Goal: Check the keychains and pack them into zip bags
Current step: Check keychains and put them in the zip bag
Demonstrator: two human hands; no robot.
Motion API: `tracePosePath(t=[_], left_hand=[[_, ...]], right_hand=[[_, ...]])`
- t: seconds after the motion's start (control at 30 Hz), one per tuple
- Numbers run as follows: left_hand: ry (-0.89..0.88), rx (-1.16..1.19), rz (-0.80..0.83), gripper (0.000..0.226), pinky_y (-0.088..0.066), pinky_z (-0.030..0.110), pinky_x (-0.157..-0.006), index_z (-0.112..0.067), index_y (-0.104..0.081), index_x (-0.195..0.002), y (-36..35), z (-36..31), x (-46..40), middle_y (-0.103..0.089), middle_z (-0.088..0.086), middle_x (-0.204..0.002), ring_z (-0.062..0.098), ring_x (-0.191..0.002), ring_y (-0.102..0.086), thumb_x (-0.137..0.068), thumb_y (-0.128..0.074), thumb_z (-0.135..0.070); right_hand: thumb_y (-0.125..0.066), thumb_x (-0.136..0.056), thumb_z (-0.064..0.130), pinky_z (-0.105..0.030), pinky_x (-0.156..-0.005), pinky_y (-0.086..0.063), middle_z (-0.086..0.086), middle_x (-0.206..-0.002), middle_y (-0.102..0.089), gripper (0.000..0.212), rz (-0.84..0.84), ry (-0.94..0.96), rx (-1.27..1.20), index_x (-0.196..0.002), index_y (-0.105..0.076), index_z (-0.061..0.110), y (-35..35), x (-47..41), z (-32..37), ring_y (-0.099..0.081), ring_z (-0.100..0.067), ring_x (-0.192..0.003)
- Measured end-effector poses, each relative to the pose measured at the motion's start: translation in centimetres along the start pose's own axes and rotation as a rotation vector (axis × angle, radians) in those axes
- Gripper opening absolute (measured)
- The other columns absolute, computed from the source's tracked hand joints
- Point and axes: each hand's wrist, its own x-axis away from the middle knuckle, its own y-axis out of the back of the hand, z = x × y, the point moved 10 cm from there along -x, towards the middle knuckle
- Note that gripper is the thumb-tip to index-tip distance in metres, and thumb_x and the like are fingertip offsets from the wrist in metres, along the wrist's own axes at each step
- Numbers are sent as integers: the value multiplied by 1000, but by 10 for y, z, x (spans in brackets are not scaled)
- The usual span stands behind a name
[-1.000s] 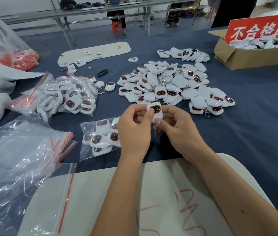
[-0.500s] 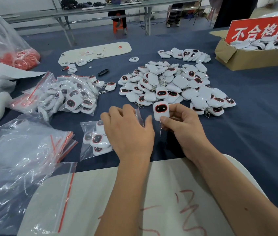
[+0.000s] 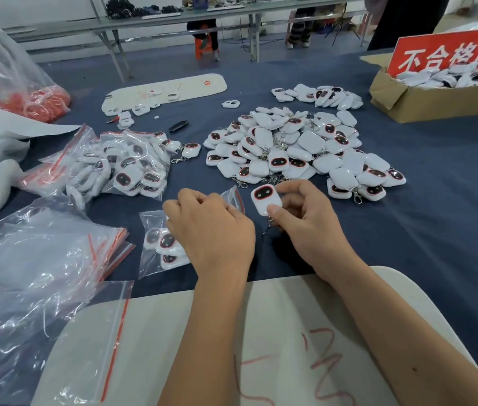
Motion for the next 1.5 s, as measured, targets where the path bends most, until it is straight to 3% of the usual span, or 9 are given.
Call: tracePosePath(t=[0.37,0.67,0.83,0.9,1.03,1.17,1.27,1.37,1.5], left_hand=[[-322,379,-60,13,-28,19,-78,-13,-59,-69,16,-34,8,-54,0,-89,19,-93,-39,-80,-64,-9],[-364,426,-91,13,-35,23,-82,-10,-63,-73,18,-46,15,-58,2,-93,20,-96,-43,-84,-68,-9],[-102,597,-196,21,-42,32,-78,-9,-67,-80,30,-6,0,-62,3,-88,21,-86,-55,-95,-58,-20],[76,651,-212,18,-47,31,-77,-13,-66,-82,30,21,-8,-65,1,-85,16,-82,-60,-97,-55,-14],[447,936,-187,23,-57,34,-62,-15,-59,-85,13,67,-13,-65,1,-75,18,-60,-71,-99,-45,-4],[426,1073,-224,20,-54,33,-61,-12,-58,-85,17,62,-14,-62,6,-77,17,-58,-68,-99,-46,-5],[185,1029,-106,16,-58,38,-66,-11,-60,-86,14,21,-12,-66,2,-74,18,-65,-69,-100,-53,-8],[-64,884,94,12,-56,48,-80,-10,-63,-85,-4,-25,2,-67,9,-83,27,-81,-68,-96,-58,-11],[-208,698,297,12,-48,32,-78,-13,-65,-80,-37,-56,27,-63,-3,-80,16,-84,-59,-91,-64,-8]], right_hand=[[-72,-97,16,-24,-57,-50,-3,-74,-75,4,69,24,6,-97,-73,20,-7,2,5,-64,-11,-62],[-50,-109,11,-22,-43,-30,-6,-63,-57,30,419,1,-175,-97,-76,18,-44,14,12,-45,-11,-49],[-50,-109,18,-21,-43,-38,-6,-51,-55,27,135,15,-55,-106,-77,22,-19,5,4,-47,-13,-45],[-48,-111,30,-23,-44,-39,-6,-52,-57,29,185,18,31,-108,-77,26,-23,6,4,-48,-12,-45],[-50,-109,28,-9,-51,-40,9,-56,-58,36,352,64,205,-114,-64,-4,-38,13,3,-54,-3,-49],[-51,-110,25,-9,-54,-41,6,-63,-66,29,391,63,237,-118,-69,4,-41,14,5,-58,-7,-56],[-55,-108,27,-18,-53,-43,-9,-62,-59,28,310,101,226,-107,-71,3,-36,14,13,-58,-11,-53],[-58,-104,30,-41,-53,-49,-5,-57,-59,33,-29,160,223,-83,-71,7,-2,8,25,-56,-18,-52],[-60,-99,26,-38,-89,-46,-6,-98,-76,20,-473,243,704,-97,-75,13,58,11,45,-60,-29,-101]])
